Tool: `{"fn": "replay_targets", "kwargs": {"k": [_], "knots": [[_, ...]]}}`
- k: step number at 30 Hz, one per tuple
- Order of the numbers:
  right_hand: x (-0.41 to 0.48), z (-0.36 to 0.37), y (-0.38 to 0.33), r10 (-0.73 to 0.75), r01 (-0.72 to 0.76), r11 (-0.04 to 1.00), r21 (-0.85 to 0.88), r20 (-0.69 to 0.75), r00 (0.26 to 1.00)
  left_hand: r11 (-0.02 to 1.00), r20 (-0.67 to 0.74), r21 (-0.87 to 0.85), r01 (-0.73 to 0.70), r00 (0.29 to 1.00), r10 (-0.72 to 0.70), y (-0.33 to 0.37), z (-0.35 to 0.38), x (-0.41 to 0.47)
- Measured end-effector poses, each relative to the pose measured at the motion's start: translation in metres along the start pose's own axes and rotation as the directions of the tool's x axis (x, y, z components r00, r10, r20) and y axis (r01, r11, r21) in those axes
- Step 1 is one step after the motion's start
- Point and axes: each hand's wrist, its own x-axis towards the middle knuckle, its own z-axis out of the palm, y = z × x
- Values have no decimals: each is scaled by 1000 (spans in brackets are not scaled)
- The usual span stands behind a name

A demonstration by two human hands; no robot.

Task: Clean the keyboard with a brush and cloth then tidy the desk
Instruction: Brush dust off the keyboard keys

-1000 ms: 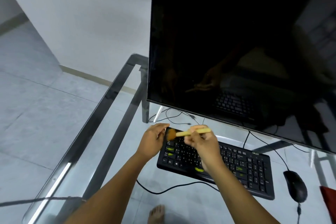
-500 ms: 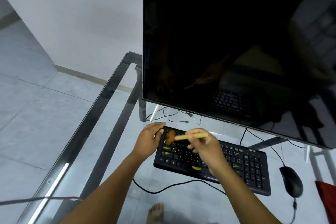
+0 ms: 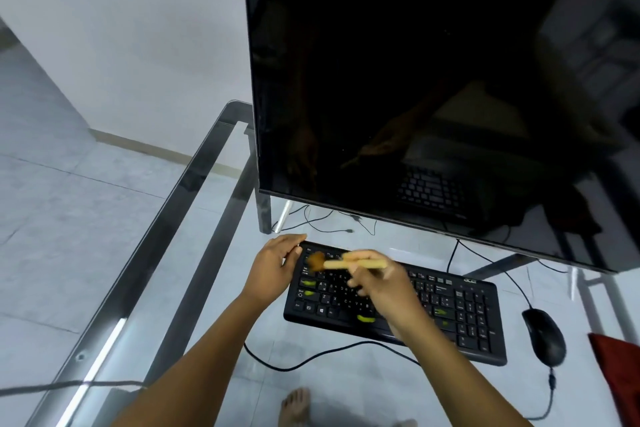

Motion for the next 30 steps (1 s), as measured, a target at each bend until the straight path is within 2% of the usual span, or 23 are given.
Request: {"fn": "replay_targets", "kwargs": {"k": [1,3,4,5,6,7,8,9,11,12,13,15,16,18,19,20,22,23,25,26,27,29,30], "knots": [[-1,3,1,-17,18,999,-47,24,1000,1000,2,1,8,1000,-8,0,0,0],[0,4,1,-148,128,983,-131,-160,976,999,15,-23,36,999,-36,0,-1,1],[1,3,3,-179,152,981,-121,-254,950,998,16,-46,52,999,-51,1,-1,2],[2,3,2,-166,153,986,-66,-273,948,996,16,-66,62,998,-61,2,-2,3],[2,5,-2,-121,117,993,-31,-207,971,995,14,-71,65,998,-64,2,-2,3],[0,8,-3,-96,94,995,-34,-63,993,996,13,-60,60,998,-60,1,-3,3],[-1,10,-3,-100,102,987,-124,20,995,997,13,-46,56,998,-56,1,-3,3],[-2,10,-3,-130,131,977,-167,16,991,998,15,-37,56,998,-55,1,-3,2],[-2,4,0,-293,239,932,-274,-174,940,997,22,-48,65,998,-64,1,0,1],[-3,-1,1,-330,264,920,-290,-210,920,996,24,-58,67,998,-65,3,1,1],[-4,-4,0,-347,289,912,-291,-171,922,996,23,-59,66,998,-65,4,0,1],[-8,-7,3,-309,314,879,-358,74,948,997,18,-44,63,998,-63,5,-2,2],[-10,-7,5,-316,336,841,-425,119,941,997,18,-36,65,998,-64,4,-3,3],[-9,-14,11,-424,376,797,-472,5,906,997,29,-31,72,997,-71,3,-4,3],[-9,-18,13,-424,344,825,-449,-89,901,997,33,-36,75,997,-73,4,-3,3],[-9,-20,12,-374,299,867,-398,-125,919,996,33,-43,73,997,-72,5,-3,3],[-10,-19,12,-202,181,930,-319,-33,979,997,31,-42,66,997,-65,6,-3,3],[-12,-17,12,-164,156,933,-326,1,986,997,28,-38,67,997,-66,7,-3,2],[-12,-18,10,-232,180,914,-363,-105,967,996,25,-34,77,997,-76,6,-3,2],[-10,-21,10,-251,179,923,-339,-184,950,996,24,-33,80,997,-79,6,-2,2],[-8,-24,11,-222,168,952,-254,-201,954,996,22,-33,79,997,-78,6,-2,2],[-10,-21,9,-150,133,973,-191,-78,986,997,22,-32,67,998,-66,6,-2,3],[-10,-18,9,-151,141,966,-218,-29,988,998,22,-26,61,998,-60,6,-3,2]]}}
